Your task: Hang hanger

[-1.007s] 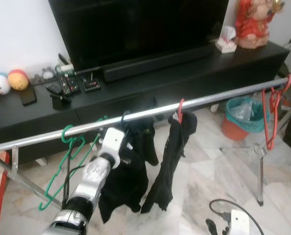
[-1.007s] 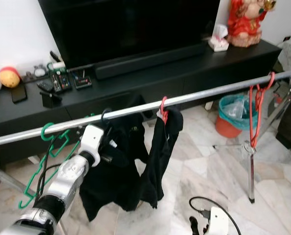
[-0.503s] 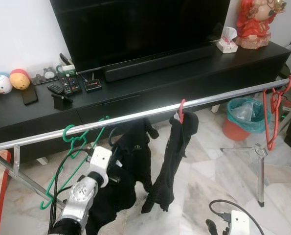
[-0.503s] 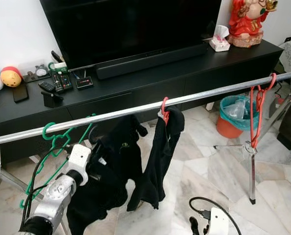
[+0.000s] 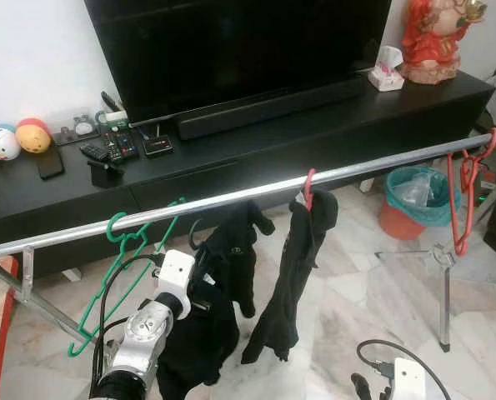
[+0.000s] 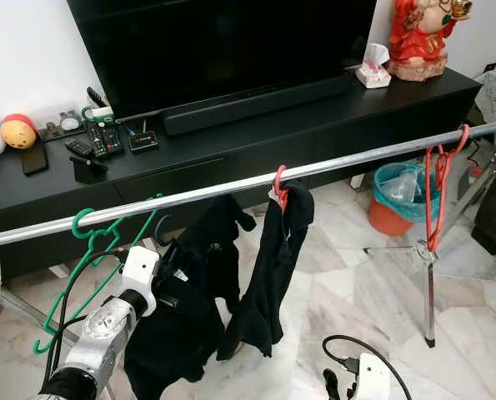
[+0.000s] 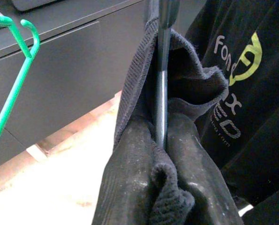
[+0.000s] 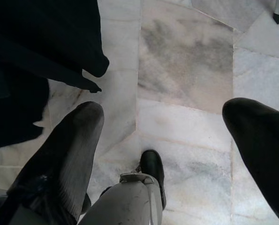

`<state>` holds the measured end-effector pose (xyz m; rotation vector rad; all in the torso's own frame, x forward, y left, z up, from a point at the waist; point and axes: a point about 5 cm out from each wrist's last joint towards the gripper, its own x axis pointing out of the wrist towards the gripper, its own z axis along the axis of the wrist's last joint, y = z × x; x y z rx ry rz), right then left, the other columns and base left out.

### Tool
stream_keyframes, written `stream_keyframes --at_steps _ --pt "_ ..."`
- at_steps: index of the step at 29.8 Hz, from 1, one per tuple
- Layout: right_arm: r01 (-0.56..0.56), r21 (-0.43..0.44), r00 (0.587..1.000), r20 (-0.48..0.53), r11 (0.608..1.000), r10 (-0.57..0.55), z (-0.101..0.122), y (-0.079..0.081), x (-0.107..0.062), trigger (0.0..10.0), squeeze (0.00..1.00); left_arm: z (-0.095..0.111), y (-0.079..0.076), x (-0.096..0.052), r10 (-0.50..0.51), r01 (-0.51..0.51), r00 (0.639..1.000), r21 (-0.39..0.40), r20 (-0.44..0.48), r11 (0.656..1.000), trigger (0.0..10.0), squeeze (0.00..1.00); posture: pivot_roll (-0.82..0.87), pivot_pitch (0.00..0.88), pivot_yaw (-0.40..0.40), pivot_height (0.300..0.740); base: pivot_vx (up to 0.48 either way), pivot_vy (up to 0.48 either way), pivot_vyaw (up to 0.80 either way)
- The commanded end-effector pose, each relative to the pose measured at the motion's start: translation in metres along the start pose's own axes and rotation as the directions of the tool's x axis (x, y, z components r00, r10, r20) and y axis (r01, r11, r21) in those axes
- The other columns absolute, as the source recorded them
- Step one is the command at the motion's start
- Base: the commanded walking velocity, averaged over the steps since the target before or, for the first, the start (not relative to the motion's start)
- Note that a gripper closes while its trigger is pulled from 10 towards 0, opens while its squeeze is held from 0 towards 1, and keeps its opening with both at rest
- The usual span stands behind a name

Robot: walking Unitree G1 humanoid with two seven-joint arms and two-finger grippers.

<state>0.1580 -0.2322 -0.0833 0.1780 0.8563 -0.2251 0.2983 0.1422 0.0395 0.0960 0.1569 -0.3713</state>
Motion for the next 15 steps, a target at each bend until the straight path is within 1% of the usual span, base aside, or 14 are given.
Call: stream_keyframes --at_steps 1,12,15 --pt "0.005 0.019 1.000 -0.002 1.000 -0.005 -0.0014 0.0012 0.0000 10.0 0.00 0.0086 0.0033 0.0030 0.005 -0.006 1.000 0.017 0.027 1.000 10.0 0.00 -0.05 0.000 0.071 0.740 0.000 0.000 0.00" --pt "0.003 0.022 1.000 -0.003 1.000 -0.003 -0.0016 0.0019 0.0000 10.0 0.00 0.0098 0.0030 0.0032 -0.006 0.006 1.000 0.011 0.027 1.000 10.0 0.00 -0.05 0.000 0.073 0.740 0.000 0.000 0.00" --pt "0.003 0.023 1.000 -0.002 1.000 -0.003 -0.0017 0.0020 0.0000 10.0 0.00 0.0099 0.0027 0.0034 -0.010 0.009 1.000 0.014 0.026 1.000 10.0 0.00 -0.05 0.000 0.074 0.740 -0.242 0.000 0.00"
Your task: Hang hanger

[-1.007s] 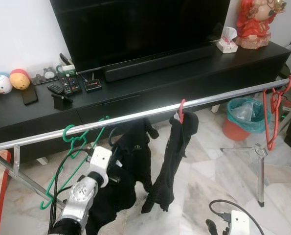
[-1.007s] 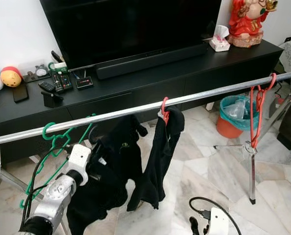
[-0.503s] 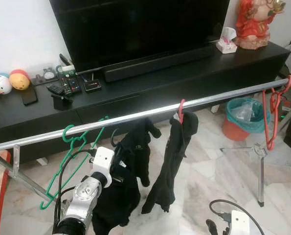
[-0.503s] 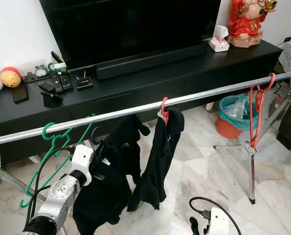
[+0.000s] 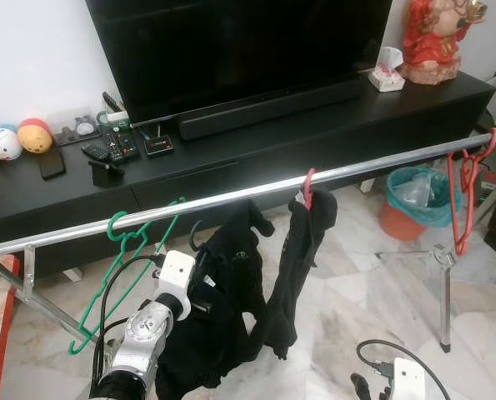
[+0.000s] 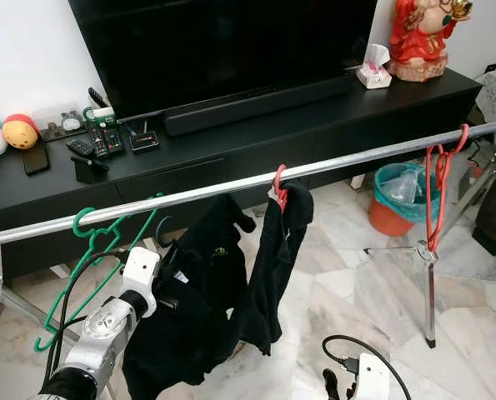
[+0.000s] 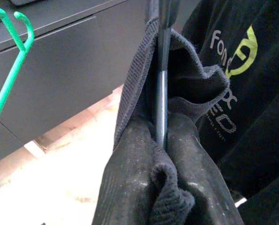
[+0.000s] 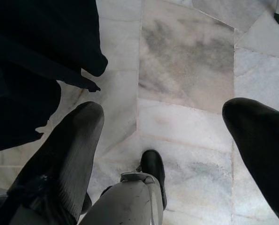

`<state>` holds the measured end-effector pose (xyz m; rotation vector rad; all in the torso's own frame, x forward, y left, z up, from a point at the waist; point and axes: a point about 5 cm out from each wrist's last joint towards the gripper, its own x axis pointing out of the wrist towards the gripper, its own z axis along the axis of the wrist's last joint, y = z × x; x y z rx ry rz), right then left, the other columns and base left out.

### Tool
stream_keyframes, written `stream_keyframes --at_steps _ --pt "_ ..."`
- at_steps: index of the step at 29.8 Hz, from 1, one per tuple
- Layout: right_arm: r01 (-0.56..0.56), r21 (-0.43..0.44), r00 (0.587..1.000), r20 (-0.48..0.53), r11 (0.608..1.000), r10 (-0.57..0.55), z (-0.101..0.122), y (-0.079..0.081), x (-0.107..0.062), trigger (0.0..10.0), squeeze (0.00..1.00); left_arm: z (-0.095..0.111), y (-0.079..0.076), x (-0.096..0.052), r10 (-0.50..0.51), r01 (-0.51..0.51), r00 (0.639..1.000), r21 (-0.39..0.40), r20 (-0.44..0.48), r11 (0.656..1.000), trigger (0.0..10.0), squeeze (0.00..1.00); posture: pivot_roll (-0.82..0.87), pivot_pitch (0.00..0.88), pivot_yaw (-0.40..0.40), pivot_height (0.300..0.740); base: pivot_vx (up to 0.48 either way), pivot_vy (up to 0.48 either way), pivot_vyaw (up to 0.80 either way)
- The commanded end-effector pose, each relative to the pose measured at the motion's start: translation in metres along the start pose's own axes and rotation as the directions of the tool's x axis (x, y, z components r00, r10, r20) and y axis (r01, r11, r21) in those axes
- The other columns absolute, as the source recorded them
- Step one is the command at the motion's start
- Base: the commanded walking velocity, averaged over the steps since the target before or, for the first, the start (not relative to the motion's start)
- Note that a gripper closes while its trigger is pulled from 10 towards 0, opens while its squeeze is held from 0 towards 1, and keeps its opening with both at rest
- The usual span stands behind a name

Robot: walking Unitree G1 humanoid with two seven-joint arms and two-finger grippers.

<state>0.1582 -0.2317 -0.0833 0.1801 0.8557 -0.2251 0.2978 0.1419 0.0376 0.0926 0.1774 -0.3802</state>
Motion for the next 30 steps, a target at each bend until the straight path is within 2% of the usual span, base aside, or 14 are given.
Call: stream_keyframes --at_steps 1,30 --pt "0.004 0.021 1.000 -0.003 1.000 -0.004 -0.0017 0.0016 -0.0001 10.0 0.00 0.0119 0.0033 0.0031 0.000 -0.001 0.999 0.020 0.045 1.000 10.0 0.00 -0.05 0.000 0.073 0.740 -0.240 0.000 0.00" --pt "0.000 0.022 1.000 -0.002 1.000 0.000 -0.0012 0.0020 0.0002 10.0 0.00 0.0131 0.0023 0.0046 -0.007 0.006 0.999 0.023 0.042 1.000 10.0 0.00 -0.05 0.000 0.073 0.740 -0.243 0.000 0.00"
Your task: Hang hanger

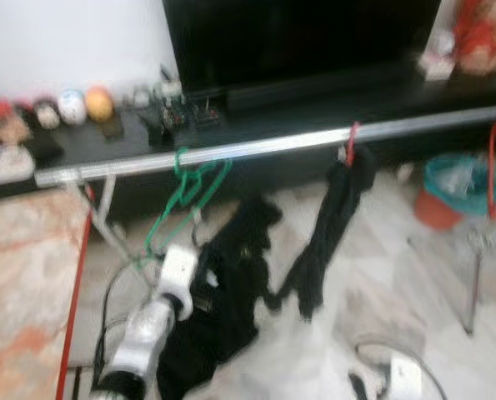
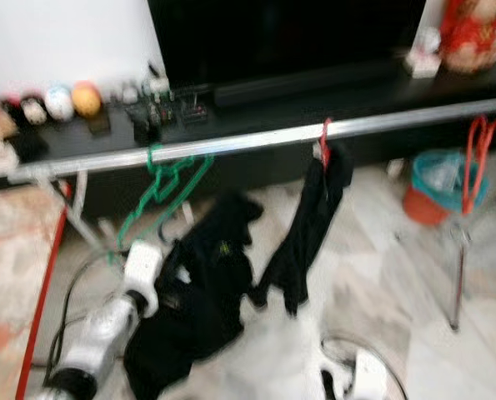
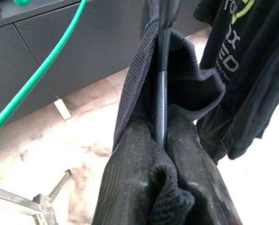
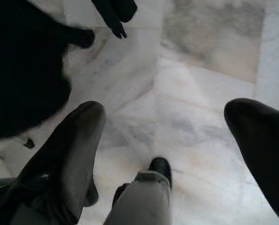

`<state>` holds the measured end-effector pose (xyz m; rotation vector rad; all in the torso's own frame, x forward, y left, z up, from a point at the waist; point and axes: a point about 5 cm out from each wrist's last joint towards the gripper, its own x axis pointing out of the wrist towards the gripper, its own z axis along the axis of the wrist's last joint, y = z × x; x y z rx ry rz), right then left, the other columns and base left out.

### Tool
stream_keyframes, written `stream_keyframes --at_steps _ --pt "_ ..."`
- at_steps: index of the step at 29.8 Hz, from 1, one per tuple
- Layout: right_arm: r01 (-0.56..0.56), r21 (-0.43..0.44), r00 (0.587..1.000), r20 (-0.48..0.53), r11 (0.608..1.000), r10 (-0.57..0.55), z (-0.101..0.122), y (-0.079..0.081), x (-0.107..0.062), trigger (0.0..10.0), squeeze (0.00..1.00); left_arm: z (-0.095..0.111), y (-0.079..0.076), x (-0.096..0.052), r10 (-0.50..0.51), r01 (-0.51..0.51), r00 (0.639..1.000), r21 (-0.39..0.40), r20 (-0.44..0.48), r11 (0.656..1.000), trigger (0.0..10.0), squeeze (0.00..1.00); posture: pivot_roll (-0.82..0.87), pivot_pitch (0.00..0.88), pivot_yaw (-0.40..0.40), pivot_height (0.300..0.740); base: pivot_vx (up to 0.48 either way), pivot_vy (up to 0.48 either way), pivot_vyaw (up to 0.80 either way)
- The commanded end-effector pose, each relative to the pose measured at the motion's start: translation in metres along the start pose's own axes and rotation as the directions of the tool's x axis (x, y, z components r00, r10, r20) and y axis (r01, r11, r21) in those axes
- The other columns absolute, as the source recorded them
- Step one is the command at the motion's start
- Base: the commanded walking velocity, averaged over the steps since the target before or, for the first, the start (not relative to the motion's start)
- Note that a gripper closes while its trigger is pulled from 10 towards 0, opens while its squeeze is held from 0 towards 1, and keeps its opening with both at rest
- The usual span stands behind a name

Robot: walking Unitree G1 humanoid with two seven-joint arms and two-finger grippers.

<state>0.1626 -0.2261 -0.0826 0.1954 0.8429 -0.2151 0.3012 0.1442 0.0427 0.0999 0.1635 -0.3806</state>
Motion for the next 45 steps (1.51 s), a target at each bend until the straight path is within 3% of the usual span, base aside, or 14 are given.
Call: stream_keyframes --at_steps 1,15,34,45 --pt "0.016 0.011 1.000 -0.011 1.000 -0.016 -0.0034 -0.0045 -0.0016 10.0 0.00 0.0079 -0.0014 0.0034 -0.008 0.008 1.000 0.014 0.030 1.000 10.0 0.00 -0.05 0.000 0.073 0.740 0.000 0.000 0.00" --pt "0.023 -0.005 1.000 0.000 1.000 -0.023 -0.0022 -0.0048 -0.0016 10.0 0.00 0.0065 -0.0026 0.0045 -0.017 0.017 1.000 0.031 0.010 0.999 10.0 0.00 -0.05 0.000 0.074 0.740 0.000 0.000 0.00" --pt "0.026 0.001 1.000 0.004 1.000 -0.026 -0.0019 -0.0046 -0.0015 10.0 0.00 0.0062 -0.0044 0.0047 -0.031 0.031 1.000 0.046 0.005 0.998 10.0 0.00 -0.05 0.000 0.076 0.740 0.000 0.000 0.79" --pt "0.027 0.017 1.000 -0.001 0.999 -0.027 -0.0025 -0.0046 -0.0015 10.0 0.00 0.0064 -0.0070 0.0051 -0.048 0.048 0.999 0.035 0.009 0.998 10.0 0.00 -0.05 0.000 0.075 0.740 0.000 0.000 0.00"
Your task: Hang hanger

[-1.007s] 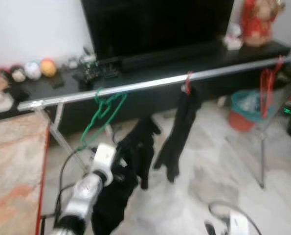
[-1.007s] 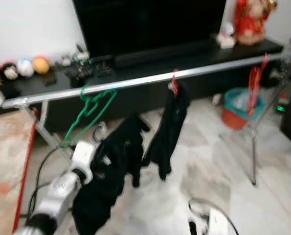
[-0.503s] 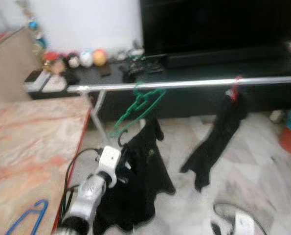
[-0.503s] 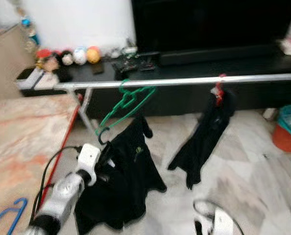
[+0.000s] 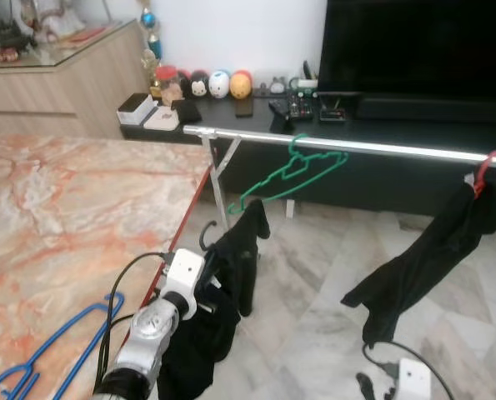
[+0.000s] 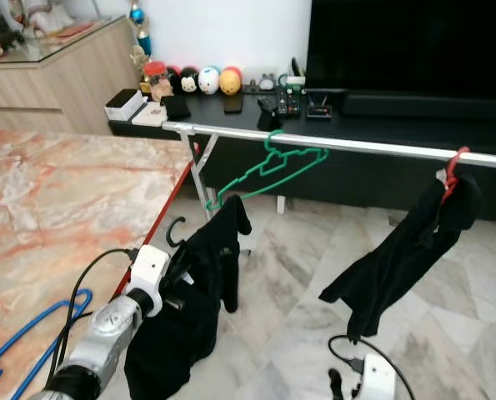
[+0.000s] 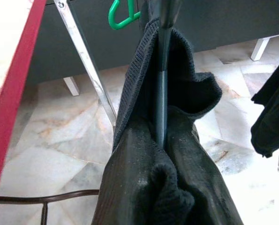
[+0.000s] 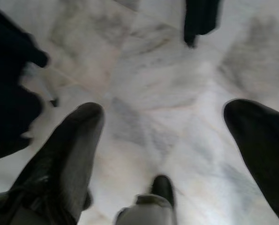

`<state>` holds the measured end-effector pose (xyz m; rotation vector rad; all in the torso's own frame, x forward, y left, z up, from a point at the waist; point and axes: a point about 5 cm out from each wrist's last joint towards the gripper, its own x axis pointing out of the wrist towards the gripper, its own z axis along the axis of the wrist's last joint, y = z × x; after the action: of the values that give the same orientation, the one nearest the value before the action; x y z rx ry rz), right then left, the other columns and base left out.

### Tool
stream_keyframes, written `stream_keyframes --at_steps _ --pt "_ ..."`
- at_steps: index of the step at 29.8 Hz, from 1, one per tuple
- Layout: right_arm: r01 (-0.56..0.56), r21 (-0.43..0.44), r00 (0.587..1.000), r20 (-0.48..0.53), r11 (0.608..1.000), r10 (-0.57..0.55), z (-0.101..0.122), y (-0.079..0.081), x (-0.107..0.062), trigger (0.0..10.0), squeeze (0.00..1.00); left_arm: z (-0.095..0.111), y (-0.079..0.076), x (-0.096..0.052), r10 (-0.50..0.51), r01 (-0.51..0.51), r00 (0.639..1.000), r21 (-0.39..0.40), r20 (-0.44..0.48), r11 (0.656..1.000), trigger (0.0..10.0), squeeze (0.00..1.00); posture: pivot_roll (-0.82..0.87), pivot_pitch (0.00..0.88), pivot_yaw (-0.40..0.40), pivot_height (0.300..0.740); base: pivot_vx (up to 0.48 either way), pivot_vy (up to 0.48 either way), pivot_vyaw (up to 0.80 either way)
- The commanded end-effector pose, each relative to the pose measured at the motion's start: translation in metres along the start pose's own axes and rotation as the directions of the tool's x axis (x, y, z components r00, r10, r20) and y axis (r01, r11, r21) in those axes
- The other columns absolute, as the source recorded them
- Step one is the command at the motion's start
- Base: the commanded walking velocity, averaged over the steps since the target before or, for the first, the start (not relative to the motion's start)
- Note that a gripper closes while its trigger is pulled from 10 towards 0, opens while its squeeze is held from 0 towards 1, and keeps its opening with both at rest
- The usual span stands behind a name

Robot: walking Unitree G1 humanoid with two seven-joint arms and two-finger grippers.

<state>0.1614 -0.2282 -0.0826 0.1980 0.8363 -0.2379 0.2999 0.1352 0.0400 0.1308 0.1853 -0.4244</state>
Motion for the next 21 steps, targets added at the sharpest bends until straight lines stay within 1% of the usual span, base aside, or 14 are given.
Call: stream_keyframes --at_steps 1,21 --pt "0.009 0.006 1.000 -0.009 1.000 -0.009 -0.0022 -0.0025 -0.0009 10.0 0.00 0.0081 0.0020 0.0022 -0.007 0.006 0.999 0.007 0.035 1.000 10.0 0.00 -0.05 0.000 0.075 0.740 0.000 0.000 0.00" --pt "0.010 0.005 1.000 -0.012 1.000 -0.010 -0.0027 -0.0027 -0.0010 10.0 0.00 0.0073 0.0008 0.0018 -0.016 0.016 0.999 0.003 0.034 1.000 10.0 0.00 -0.05 0.000 0.074 0.740 0.000 0.000 0.00"
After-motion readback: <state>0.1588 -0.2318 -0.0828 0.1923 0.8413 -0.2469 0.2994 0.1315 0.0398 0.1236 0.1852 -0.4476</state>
